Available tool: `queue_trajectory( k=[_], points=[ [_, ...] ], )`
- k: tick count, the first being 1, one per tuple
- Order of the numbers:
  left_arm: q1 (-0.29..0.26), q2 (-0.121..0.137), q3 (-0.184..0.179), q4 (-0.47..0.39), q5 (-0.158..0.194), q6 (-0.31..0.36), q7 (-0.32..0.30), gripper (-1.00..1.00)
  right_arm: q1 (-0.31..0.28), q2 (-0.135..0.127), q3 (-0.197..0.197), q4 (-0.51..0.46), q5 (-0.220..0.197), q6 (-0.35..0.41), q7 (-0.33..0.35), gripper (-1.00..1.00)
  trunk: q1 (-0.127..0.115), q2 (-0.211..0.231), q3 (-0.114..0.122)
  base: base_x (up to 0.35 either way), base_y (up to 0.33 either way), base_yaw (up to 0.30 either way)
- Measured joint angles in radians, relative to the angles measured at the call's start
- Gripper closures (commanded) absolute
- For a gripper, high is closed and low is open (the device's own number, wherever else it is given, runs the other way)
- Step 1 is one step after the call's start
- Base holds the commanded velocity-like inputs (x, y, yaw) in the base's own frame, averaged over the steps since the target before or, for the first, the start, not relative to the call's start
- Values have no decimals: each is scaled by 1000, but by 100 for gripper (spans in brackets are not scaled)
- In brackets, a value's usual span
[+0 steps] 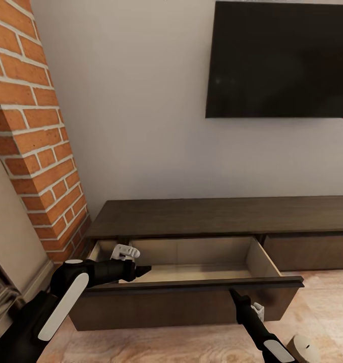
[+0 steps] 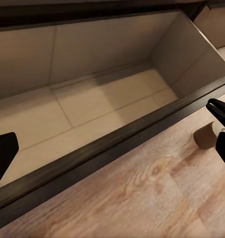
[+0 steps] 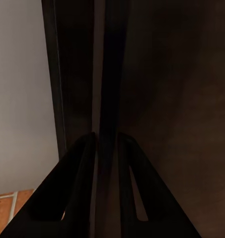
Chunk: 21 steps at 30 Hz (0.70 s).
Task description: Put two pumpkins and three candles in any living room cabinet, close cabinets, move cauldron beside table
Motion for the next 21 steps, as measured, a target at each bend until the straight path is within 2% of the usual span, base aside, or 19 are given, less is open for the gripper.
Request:
queue_trajectory(
  k=[17, 21],
  points=[
    [0, 0, -1, 0, 0, 0, 0, -100, 0, 0, 0, 0, 0, 0, 0, 100, 0, 0, 0, -51, 0, 0],
    [0, 0, -1, 0, 0, -1, 0, -100, -10, 0, -1, 0, 0, 0, -23, 100, 0, 0, 0, -57, 0, 0]
  ],
)
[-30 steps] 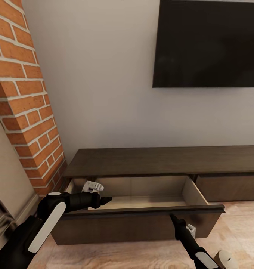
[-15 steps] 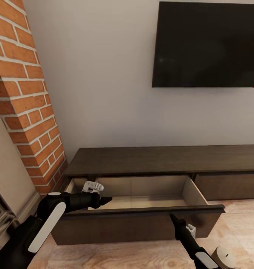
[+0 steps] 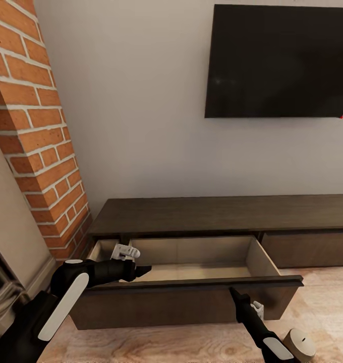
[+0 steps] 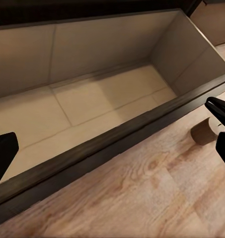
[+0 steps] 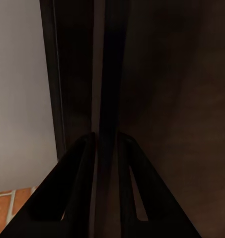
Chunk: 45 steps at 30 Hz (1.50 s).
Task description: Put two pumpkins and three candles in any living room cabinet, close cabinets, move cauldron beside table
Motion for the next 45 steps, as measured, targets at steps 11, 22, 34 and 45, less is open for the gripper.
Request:
queue_trajectory(
  k=[11, 22, 34, 45],
  points=[
    [0, 0, 0, 0, 0, 0, 0, -100, -28, 0, 2, 0, 1, 1, -61, 100, 0, 0, 0, -52, 0, 0],
    [0, 0, 1, 0, 0, 0, 0, -100, 9, 0, 21, -1, 0, 7, 26, -100, 0, 0, 0, -2, 0, 0],
    [0, 0, 0, 0, 0, 1, 0, -100, 9, 0, 21, -1, 0, 7, 26, -100, 0, 0, 0, -149, 0, 0],
    [0, 0, 0, 0, 0, 3, 0, -100, 9, -3, 21, -2, 5, 8, 24, -100, 0, 0, 0, -47, 0, 0]
  ],
)
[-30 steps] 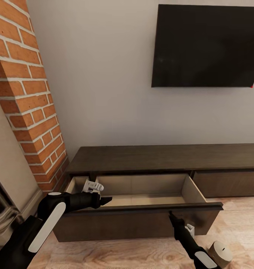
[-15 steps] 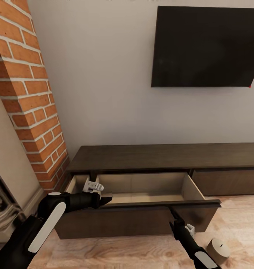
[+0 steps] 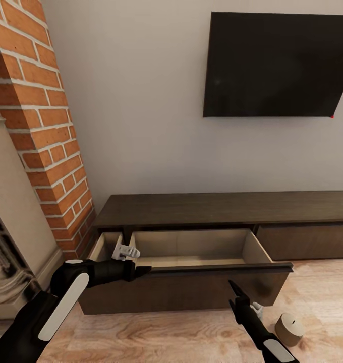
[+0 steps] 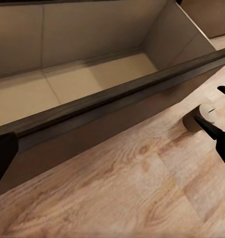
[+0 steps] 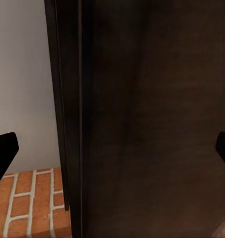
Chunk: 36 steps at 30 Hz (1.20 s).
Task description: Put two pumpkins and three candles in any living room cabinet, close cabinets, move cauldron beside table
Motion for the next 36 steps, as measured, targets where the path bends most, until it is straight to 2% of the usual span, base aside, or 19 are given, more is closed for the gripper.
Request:
queue_trajectory(
  k=[8, 12, 15, 21, 33, 36],
  points=[
    [0, 0, -1, 1, 0, 10, 1, -100, 0, -13, 2, 1, 6, 1, -13, -100, 0, 0, 0, -1, 0, 0],
    [0, 0, -1, 1, 0, 15, 5, -100, 0, -17, 4, 2, 6, 5, -86, -100, 0, 0, 0, 0, 0, 0],
    [0, 0, 0, 1, 0, 32, 6, -100, 0, -18, 5, 0, 6, 38, -122, -100, 0, 0, 0, 0, 0, 0],
    [-1, 0, 0, 1, 1, 58, 8, -100, 1, -19, 12, -2, 7, 91, -137, -100, -3, 1, 23, 0, 0, 0],
    [-2, -1, 1, 1, 0, 61, 15, -100, 16, -19, 14, -17, 7, 97, -125, -100, -8, 4, 70, 0, 0, 0],
    [-2, -2, 1, 1, 0, 61, 15, -100, 17, -19, 14, -18, 8, 97, -124, -100, -20, 25, 79, 0, 0, 0]
  ],
)
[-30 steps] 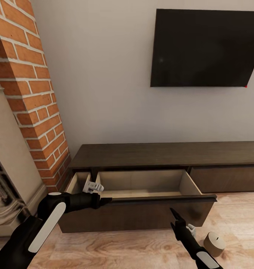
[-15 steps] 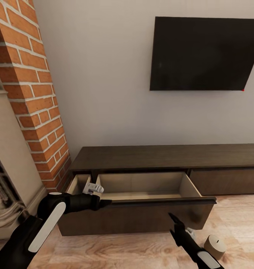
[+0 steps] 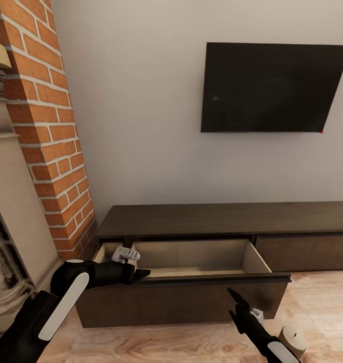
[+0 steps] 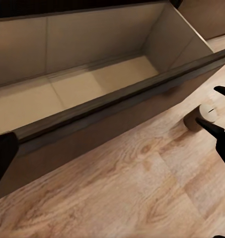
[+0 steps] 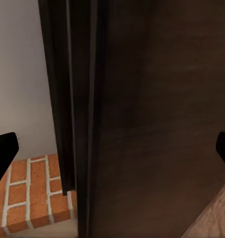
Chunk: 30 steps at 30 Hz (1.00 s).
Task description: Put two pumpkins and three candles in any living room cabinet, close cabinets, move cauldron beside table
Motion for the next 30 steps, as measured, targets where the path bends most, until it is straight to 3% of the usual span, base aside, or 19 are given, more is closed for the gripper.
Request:
queue_trajectory(
  k=[7, 9, 11, 17, 19, 21, 22, 23, 25, 30],
  points=[
    [0, 0, 0, 0, 0, 0, 0, -100, 1, 2, 15, -17, 1, -1, 5, -100, -27, 49, 22, 0, 0, 0],
    [0, 0, 0, 0, 0, 0, 0, -100, 1, 2, 51, -41, 2, -1, 8, -100, -35, 63, 28, 0, 0, 0],
    [0, 0, -1, 0, 0, 0, 0, -100, 1, 4, 121, -69, 1, -6, 18, -100, -42, 77, 34, 0, 0, 0],
    [0, 0, -1, 0, 0, 0, 0, -100, 2, 8, 180, -86, 2, -4, 27, -100, -65, 119, 53, 0, 0, 0],
    [0, 1, 0, 0, 0, 2, 0, -100, 1, 13, 271, -89, 4, 6, 28, -100, -73, 133, 60, 0, 0, 0],
    [0, 1, 0, 0, 0, 5, 0, -100, 1, 10, 325, -90, 4, 5, 28, -100, -81, 147, 66, 0, 0, 0],
    [0, 1, 1, 0, 0, 8, 0, -100, 1, 8, 371, -93, 3, 6, 28, -100, -84, 154, 69, 0, 0, 0],
    [0, 1, 1, 0, 0, 8, 0, -100, 1, 8, 372, -94, 2, 6, 28, -100, -88, 161, 72, 0, 0, 0],
    [0, 1, 1, 0, 0, 11, 1, -100, 0, 6, 439, -104, 2, 7, 28, -100, -96, 175, 78, 0, 0, 0],
    [0, 0, 1, 0, 1, 14, 1, -100, 0, 3, 515, -112, 3, 7, 28, -100, -115, 210, 94, 0, 0, 0]
  ],
)
